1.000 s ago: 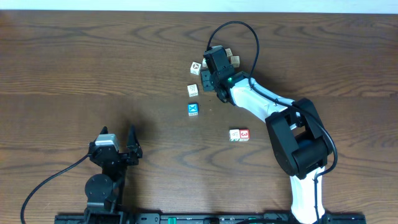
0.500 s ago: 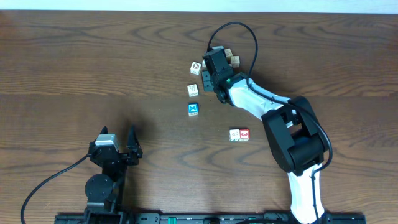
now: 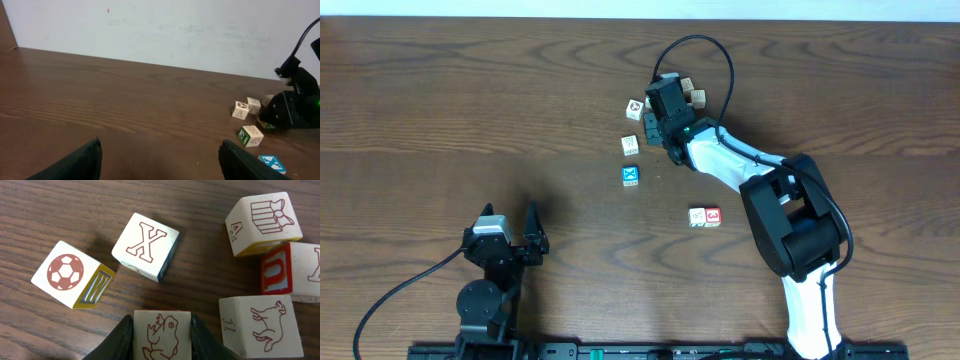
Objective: Lift 4 blocks
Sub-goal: 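Move the right gripper back to the block cluster and lower, then grasp the frog-picture block and carry it toward the near-right row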
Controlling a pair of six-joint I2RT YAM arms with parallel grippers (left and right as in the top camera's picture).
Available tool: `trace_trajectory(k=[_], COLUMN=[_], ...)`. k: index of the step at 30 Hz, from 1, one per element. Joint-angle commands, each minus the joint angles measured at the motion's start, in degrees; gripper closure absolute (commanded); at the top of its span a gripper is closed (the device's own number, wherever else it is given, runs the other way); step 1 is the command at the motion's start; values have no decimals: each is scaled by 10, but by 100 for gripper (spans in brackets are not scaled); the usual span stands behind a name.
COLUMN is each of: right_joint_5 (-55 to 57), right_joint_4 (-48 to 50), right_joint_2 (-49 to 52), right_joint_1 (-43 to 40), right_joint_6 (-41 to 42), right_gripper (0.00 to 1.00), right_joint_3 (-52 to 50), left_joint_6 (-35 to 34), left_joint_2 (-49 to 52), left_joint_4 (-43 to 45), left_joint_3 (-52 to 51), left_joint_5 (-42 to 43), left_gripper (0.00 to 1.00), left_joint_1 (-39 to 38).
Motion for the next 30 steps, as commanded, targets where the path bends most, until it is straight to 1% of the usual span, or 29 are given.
trace_trajectory(k=[1, 7, 10, 15, 20, 22, 28, 30], right_joint_5=[6, 7, 12, 51, 59, 61, 78, 78], right_joint_4=[-7, -36, -55, -119, -224, -268, -391, -425], right_joint_2=[-2, -38, -75, -160, -252, -285, -379, -411], right_joint_1=[2, 4, 3, 2, -11, -21, -66, -79], right_joint_6=[-4, -5, -16, -26, -30, -30, -25, -23], right_gripper=[75, 78, 78, 80, 86, 87, 99, 99], right_joint_3=[14, 25, 25, 25, 25, 25, 25, 25], left_joint_6=[-1, 0, -1, 0, -1, -1, 0, 0], left_joint_2=[-4, -4, -4, -4, -4, -4, -4, -4], left_joint_4=[-24, -24, -24, -24, -24, -24, -24, -24], left_joint_3=[-9, -9, -9, -9, -9, -9, -9, -9], left_joint_5=[-17, -17, -17, -17, -17, -17, -17, -17], left_gripper=[25, 25, 25, 25, 25, 25, 25, 25], left_joint_1=[3, 3, 3, 3, 3, 3, 3, 3])
